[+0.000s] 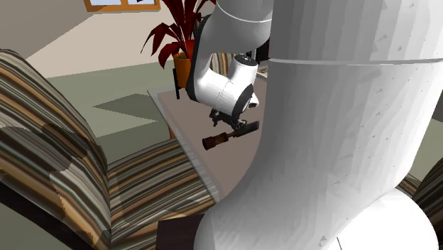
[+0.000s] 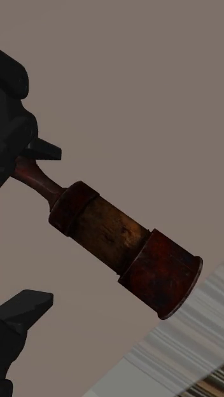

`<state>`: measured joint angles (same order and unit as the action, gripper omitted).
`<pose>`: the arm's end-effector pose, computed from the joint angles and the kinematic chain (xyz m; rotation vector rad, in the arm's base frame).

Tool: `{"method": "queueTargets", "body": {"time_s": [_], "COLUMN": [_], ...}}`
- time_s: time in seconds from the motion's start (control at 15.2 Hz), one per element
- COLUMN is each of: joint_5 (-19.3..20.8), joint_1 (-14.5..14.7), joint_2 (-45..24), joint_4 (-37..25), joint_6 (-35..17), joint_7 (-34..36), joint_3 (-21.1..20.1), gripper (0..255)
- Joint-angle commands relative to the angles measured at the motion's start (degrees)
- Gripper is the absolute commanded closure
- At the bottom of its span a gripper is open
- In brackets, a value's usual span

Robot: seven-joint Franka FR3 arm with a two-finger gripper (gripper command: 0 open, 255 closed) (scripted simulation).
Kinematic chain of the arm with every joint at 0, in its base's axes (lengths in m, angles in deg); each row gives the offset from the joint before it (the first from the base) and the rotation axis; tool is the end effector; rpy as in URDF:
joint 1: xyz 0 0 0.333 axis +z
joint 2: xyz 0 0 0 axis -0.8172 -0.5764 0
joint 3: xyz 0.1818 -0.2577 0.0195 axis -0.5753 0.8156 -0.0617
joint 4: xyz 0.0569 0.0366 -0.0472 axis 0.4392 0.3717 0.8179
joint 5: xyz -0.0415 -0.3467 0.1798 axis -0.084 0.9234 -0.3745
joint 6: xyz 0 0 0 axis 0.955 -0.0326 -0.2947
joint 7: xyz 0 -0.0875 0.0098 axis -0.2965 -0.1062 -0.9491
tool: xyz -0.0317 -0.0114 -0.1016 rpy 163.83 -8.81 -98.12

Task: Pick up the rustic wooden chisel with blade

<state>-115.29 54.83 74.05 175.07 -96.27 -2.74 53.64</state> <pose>0.5014 -0.0262 0.2364 -2.7458 0.9413 -0.3912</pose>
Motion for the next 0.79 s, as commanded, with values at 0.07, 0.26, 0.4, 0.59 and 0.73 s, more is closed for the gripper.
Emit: {"method": "queueTargets", "body": {"time_s": [0.07,0.26,0.4,0.59,0.73], "joint_5": [-3.38,-5.93,-5.70,-5.78,-5.80], "joint_1": [-1.56,-3.26,-3.13,-3.19,-3.22], "joint_2": [-2.50,-4.73,-4.70,-4.65,-4.65], "joint_4": [-0.63,-1.28,-1.35,-1.27,-1.25], "joint_6": [-2.03,-3.74,-3.64,-3.68,-3.68], "joint_7": [-3.06,-5.65,-5.41,-5.50,-5.53], "joint_3": [-2.17,-4.33,-4.19,-4.26,-4.27], "gripper": [0,0,255,255,255]}}
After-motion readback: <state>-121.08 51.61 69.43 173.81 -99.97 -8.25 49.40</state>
